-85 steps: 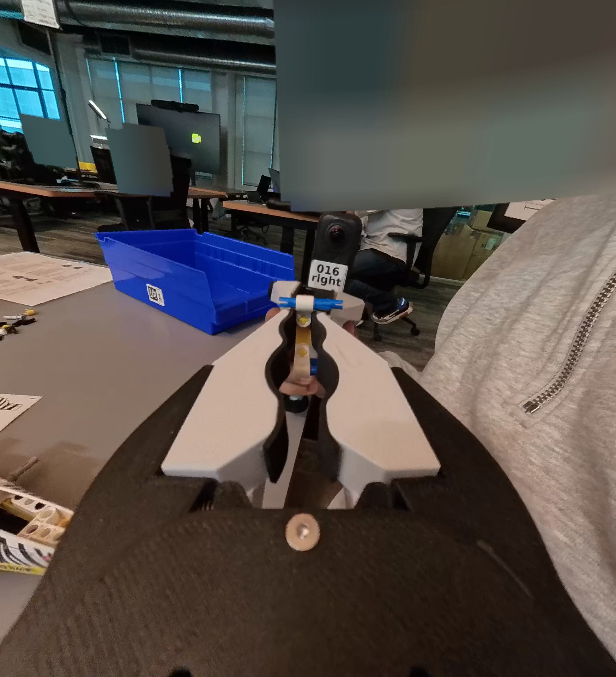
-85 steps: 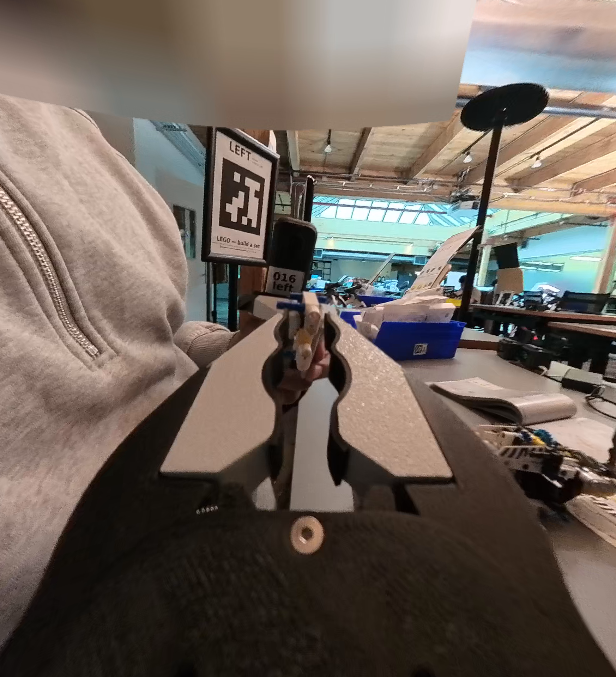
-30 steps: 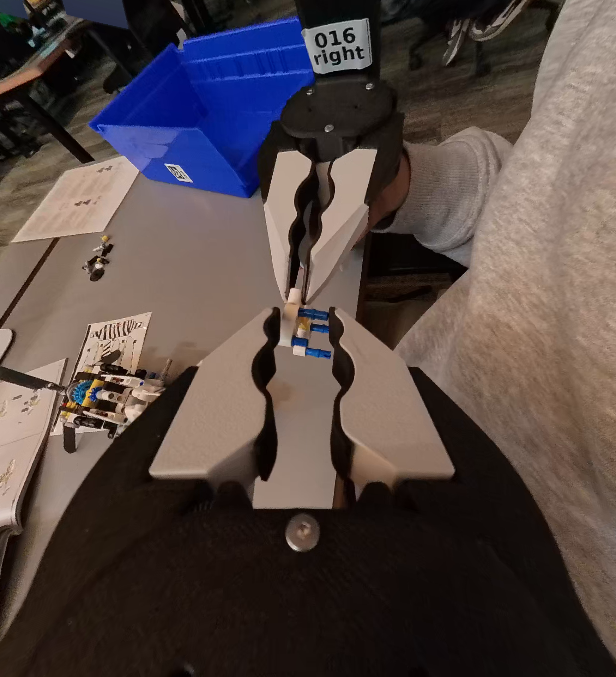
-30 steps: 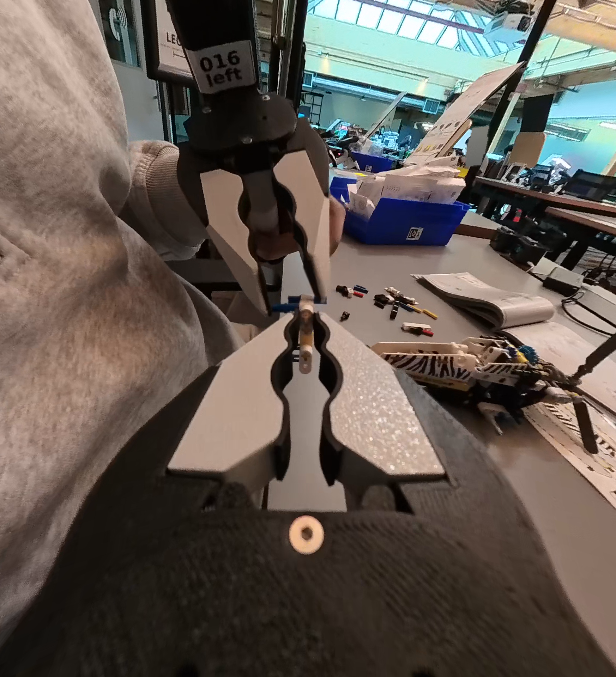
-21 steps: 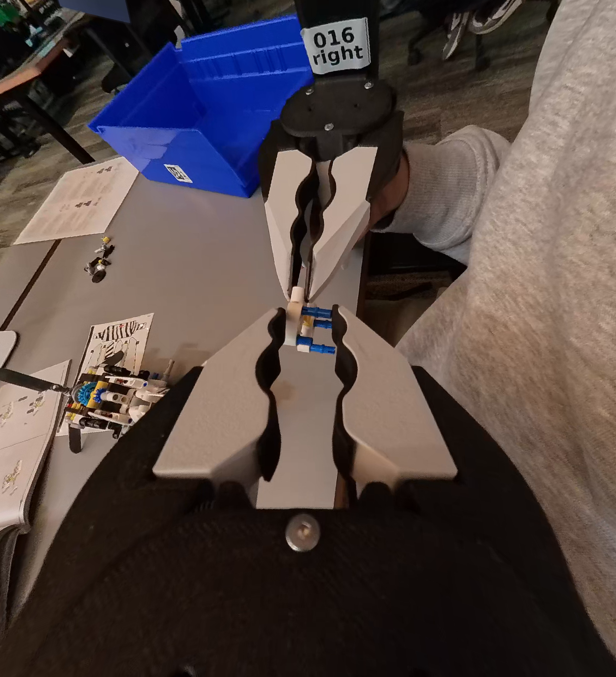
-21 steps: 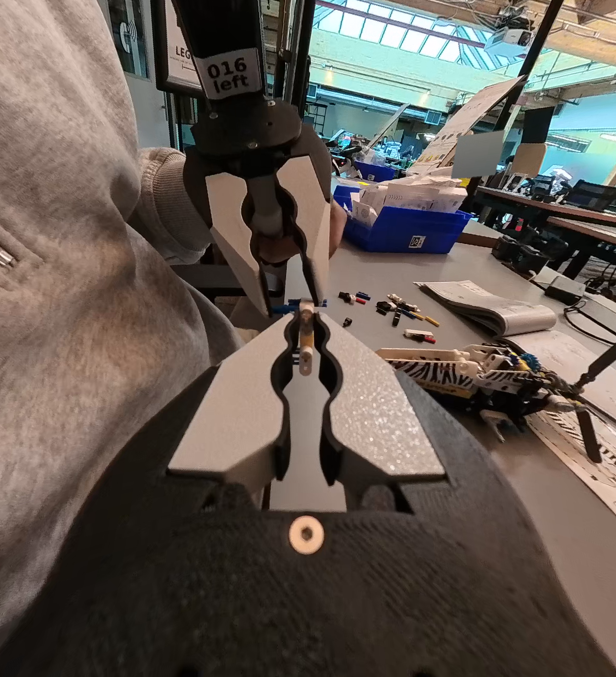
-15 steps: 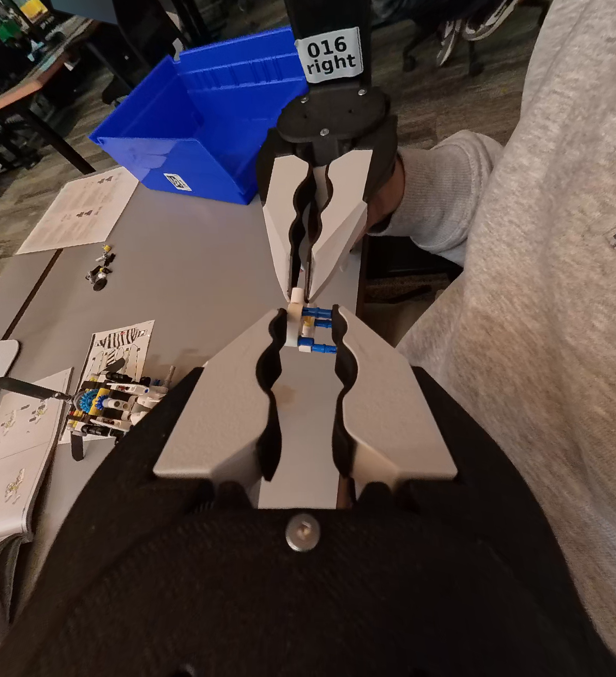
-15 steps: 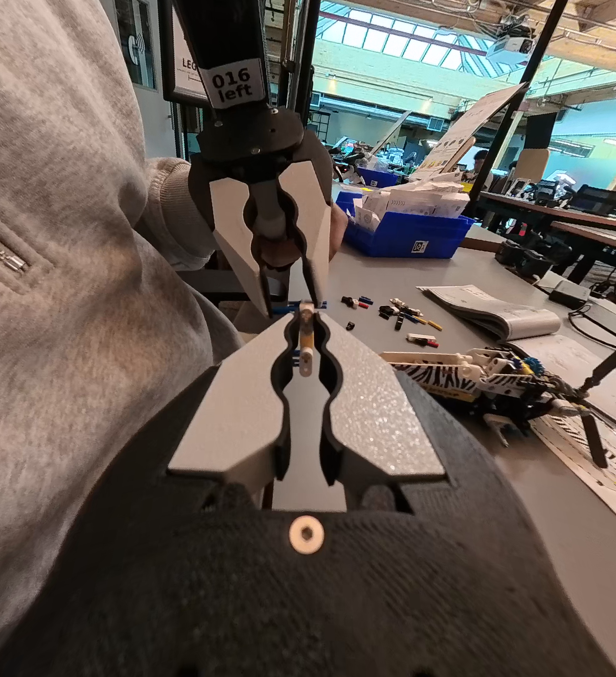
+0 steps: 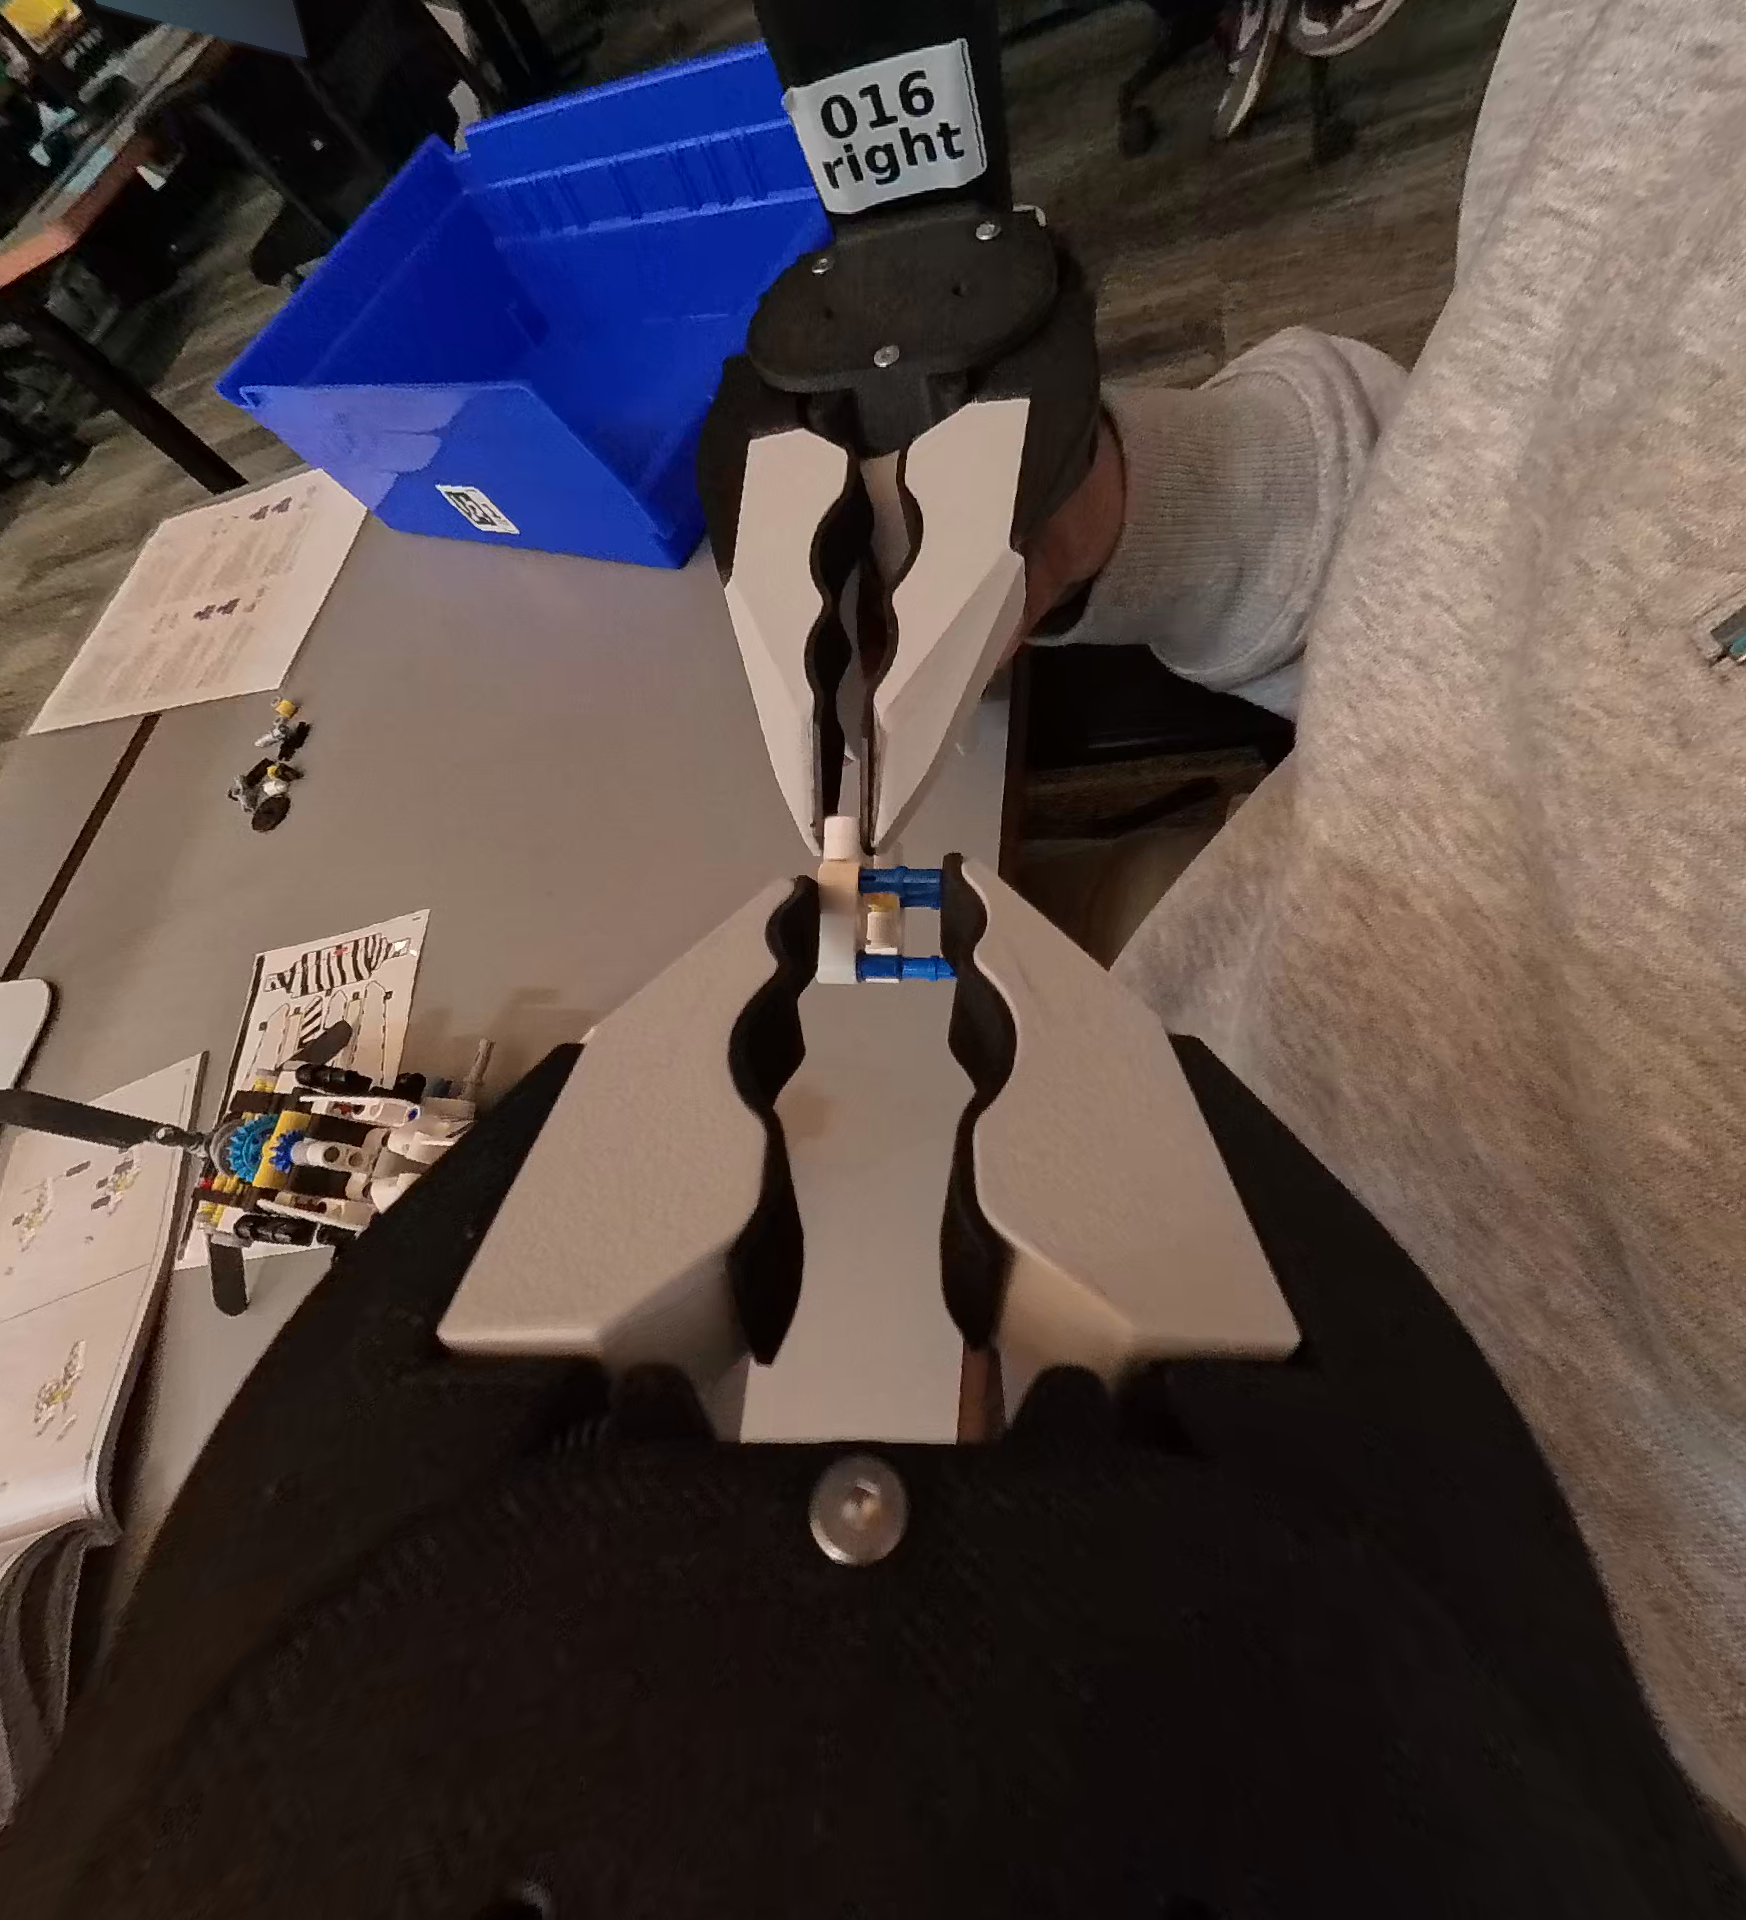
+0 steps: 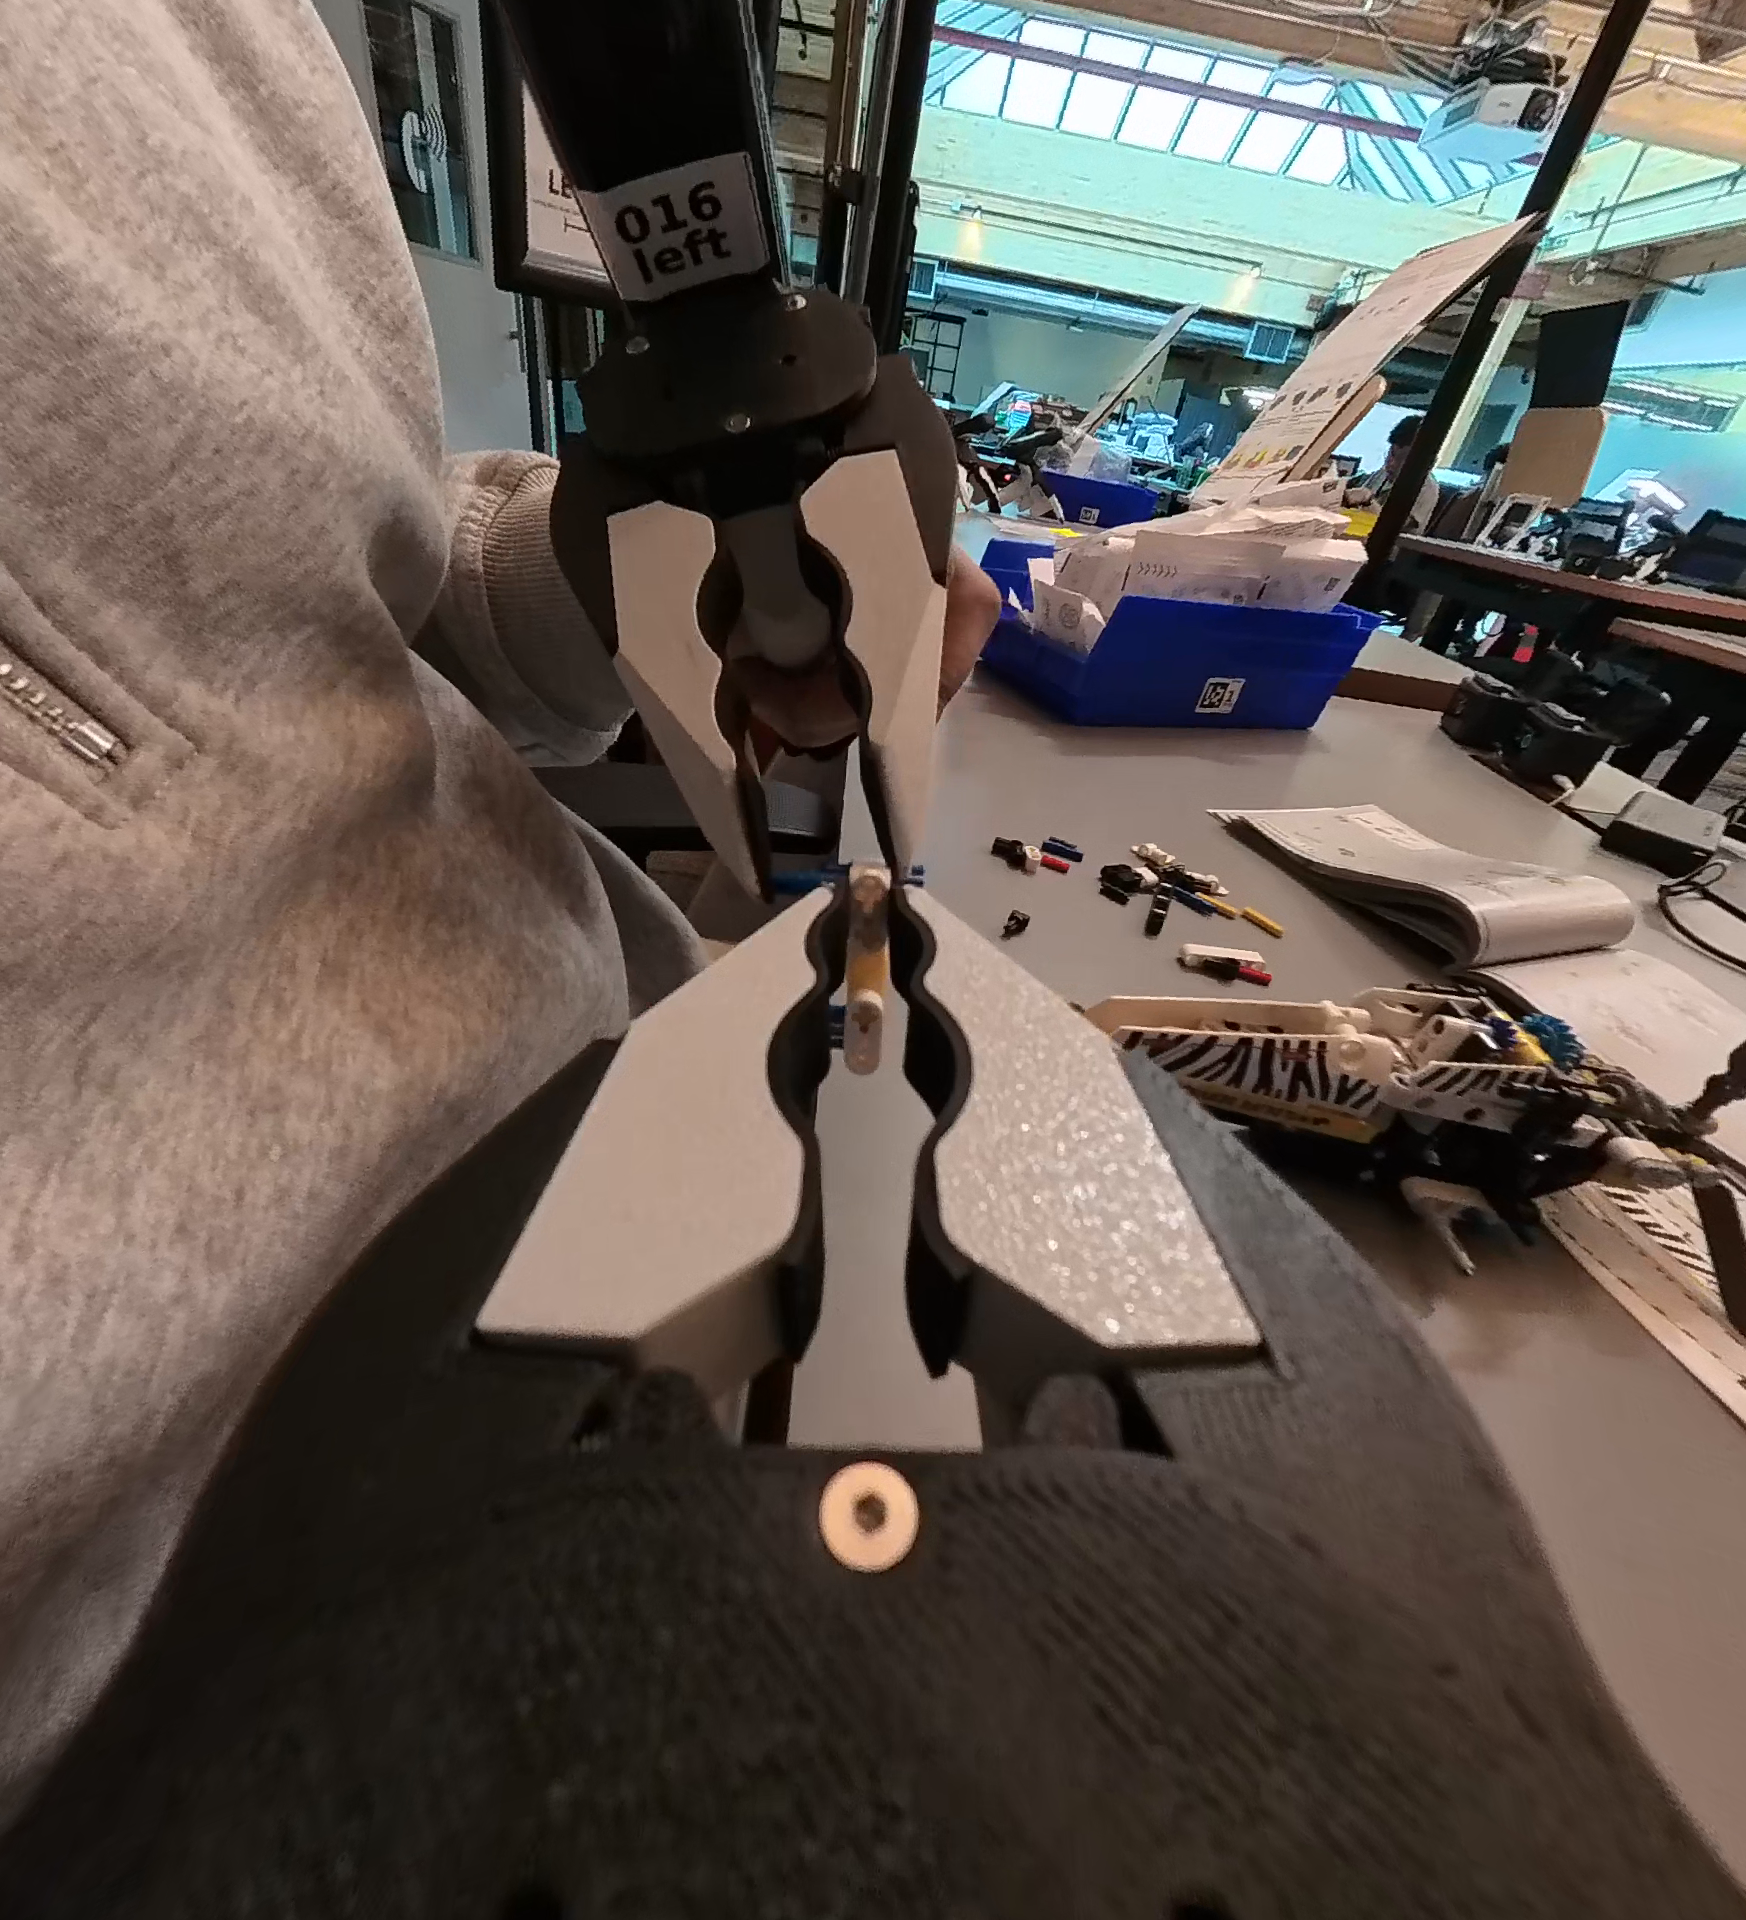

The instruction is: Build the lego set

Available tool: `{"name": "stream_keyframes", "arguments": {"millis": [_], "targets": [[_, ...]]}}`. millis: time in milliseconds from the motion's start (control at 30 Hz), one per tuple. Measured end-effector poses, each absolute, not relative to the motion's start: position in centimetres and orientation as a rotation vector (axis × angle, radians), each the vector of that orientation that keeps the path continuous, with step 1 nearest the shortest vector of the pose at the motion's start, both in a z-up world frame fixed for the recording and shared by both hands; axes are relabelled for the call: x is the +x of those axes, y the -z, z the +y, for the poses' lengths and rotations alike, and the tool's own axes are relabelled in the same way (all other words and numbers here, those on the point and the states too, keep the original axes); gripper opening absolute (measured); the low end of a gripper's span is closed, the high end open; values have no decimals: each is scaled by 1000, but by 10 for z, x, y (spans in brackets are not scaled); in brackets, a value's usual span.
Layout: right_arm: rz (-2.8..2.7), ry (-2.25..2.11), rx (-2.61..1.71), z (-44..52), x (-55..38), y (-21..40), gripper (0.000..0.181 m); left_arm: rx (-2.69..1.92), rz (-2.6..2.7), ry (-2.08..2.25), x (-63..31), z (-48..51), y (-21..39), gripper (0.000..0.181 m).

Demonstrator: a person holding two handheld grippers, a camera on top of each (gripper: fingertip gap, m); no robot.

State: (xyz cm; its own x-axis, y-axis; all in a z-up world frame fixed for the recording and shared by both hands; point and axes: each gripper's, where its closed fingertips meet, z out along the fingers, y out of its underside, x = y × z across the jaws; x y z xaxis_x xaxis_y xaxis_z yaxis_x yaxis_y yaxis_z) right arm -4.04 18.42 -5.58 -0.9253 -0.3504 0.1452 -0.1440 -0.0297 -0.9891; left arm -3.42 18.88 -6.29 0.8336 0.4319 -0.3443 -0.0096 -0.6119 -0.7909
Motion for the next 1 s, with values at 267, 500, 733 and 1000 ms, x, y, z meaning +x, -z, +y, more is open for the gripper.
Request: {"name": "stream_keyframes", "arguments": {"millis": [267, 500, 733, 1000], "targets": [[2105, 2061, -522, 184, -43, 60, 5, -2168, -307, -663, -36, 189, 67, 23], [2088, 2055, -524, 184, -42, 59, 6, -2172, -299, -689, -37, 188, 68, 15], [2088, 2044, -528, 184, -42, 60, 6, -2182, -298, -683, -37, 188, 70, 16], [2091, 2048, -515, 183, -44, 61, 6, -2193, -306, -685, -38, 189, 72, 15]]}}
